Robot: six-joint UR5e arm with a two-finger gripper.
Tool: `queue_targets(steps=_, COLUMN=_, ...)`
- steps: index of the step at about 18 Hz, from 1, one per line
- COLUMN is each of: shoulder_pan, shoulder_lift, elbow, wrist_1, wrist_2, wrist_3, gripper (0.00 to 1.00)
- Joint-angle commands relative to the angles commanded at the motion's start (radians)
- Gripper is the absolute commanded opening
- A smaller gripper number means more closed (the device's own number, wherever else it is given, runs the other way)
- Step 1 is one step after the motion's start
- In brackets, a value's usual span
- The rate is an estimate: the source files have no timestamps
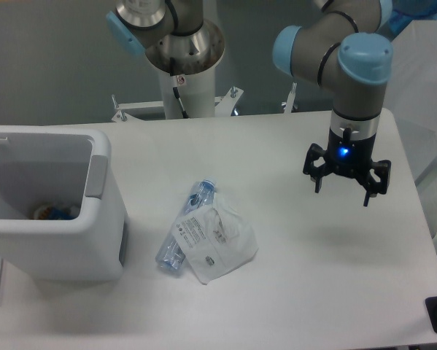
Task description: Open the trash can
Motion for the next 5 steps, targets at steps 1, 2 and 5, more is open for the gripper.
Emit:
queue_targets(steps=1, shoulder_pan=0.003, shoulder_lift=0.003, elbow=-0.011, wrist_1=0.0, wrist_2=0.0, wrist_3=0.026, gripper=1.0)
queue_targets(steps=2, shoulder_pan=0.003, shoulder_lift=0.003, elbow=-0.018, wrist_1=0.002, wrist_2=0.011, wrist_3=0.054, gripper=1.0)
queue_targets(steps=5, shoulder_pan=0.002, shoulder_lift=0.002, elbow=-0.012, wrist_1=-0.002, wrist_2=0.072, wrist_3=0.097, gripper=1.0)
